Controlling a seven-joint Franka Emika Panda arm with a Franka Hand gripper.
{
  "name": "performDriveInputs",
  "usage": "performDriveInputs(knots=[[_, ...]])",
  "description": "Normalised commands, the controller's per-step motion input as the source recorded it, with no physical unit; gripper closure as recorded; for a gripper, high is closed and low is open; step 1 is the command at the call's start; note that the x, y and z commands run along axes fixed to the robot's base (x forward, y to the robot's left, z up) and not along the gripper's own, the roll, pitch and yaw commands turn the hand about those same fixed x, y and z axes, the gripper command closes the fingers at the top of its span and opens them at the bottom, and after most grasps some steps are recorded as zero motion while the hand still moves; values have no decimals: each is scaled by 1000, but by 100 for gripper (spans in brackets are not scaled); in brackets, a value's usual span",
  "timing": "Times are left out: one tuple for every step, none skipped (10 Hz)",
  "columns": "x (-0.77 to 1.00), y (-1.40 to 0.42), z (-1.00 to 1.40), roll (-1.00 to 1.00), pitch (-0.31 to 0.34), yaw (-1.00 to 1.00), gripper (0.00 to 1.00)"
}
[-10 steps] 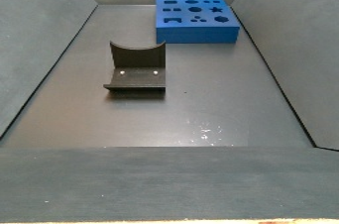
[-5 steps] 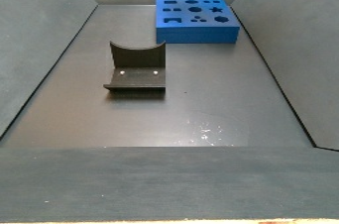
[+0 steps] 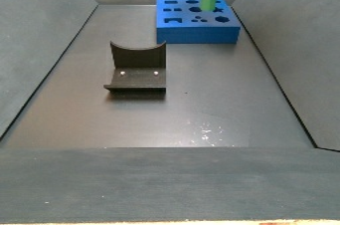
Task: Pick up the hexagon object. Move up. Place the hexagon object on the fixture. Regrasp the hexagon object. Move to above the board. Insert the hexagon object.
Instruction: Insert the hexagon object.
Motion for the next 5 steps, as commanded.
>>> performDriveInputs(knots=[[-660,-406,-754,0,0,-9,100],[0,-91,-66,0,0,31,100],[0,0,-43,0,0,0,100],[-254,0,-231,-60,0,-74,100],[-40,0,0,0,0,0,100]])
